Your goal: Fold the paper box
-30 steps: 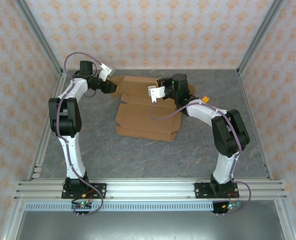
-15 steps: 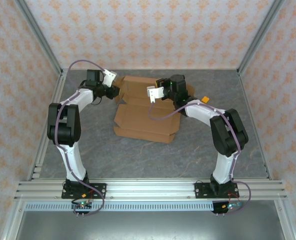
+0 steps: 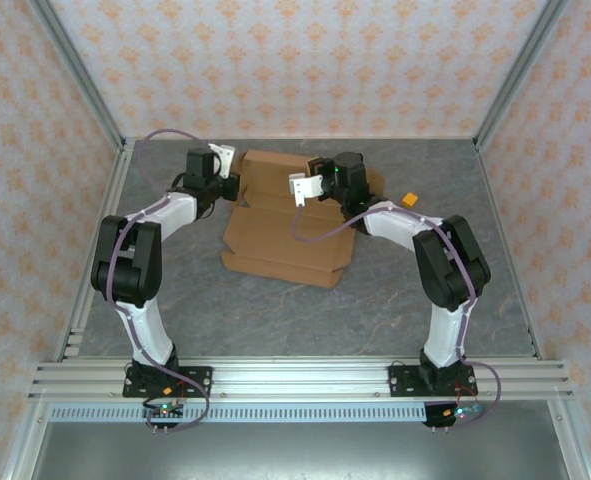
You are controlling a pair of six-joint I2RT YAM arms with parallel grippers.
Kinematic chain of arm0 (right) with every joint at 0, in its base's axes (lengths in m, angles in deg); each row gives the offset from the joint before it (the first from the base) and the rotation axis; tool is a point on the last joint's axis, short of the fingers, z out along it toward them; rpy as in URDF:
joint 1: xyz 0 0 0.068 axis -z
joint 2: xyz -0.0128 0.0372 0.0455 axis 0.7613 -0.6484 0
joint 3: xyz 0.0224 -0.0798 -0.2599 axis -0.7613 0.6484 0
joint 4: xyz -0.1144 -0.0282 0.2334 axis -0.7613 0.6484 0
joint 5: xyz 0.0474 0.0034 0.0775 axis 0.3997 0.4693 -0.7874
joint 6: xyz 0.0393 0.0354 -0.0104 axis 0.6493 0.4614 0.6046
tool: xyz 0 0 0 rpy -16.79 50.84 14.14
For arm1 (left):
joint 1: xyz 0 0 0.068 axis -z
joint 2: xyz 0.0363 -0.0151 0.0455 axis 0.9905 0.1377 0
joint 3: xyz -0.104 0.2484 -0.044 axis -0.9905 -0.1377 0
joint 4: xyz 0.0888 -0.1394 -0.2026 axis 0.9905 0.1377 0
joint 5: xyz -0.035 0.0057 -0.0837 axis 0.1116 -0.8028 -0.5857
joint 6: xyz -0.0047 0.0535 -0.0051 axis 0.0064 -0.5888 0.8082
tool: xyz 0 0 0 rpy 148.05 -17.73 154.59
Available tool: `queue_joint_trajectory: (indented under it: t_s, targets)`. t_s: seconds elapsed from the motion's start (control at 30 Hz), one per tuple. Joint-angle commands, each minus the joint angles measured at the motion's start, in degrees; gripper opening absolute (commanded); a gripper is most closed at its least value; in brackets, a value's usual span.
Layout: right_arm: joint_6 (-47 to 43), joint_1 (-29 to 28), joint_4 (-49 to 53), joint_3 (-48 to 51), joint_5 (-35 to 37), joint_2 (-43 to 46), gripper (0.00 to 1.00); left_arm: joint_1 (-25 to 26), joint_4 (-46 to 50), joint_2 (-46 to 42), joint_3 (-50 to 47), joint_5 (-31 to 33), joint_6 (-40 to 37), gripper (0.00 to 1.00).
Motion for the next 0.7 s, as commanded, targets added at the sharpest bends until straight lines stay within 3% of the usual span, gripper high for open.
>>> queue_joint_trajectory:
  t_s: [0.0,0.3,0.43,0.67]
  targets:
    - [0.0,-0.9,0.2,0.1,0.6,-0.8,0.0,2.5,-4.5,-2.7,-0.9,4.6,3.1,0.06]
    - [-0.1,-1.3,-0.5,0.5,1.8,-0.8,0.0,5.0,-5.0,-1.0,-1.2,7.3,6.4,0.07]
    - [-1.1,-1.3,1.3,0.6,0.9,-0.2,0.0,5.0,1.0,-1.1,3.2,10.8,3.7,0.07]
    - [-3.0,-1.2,3.9,-0.2,-1.1,0.0,0.0,4.8,12.9,1.6,12.6,10.7,1.2,0.08]
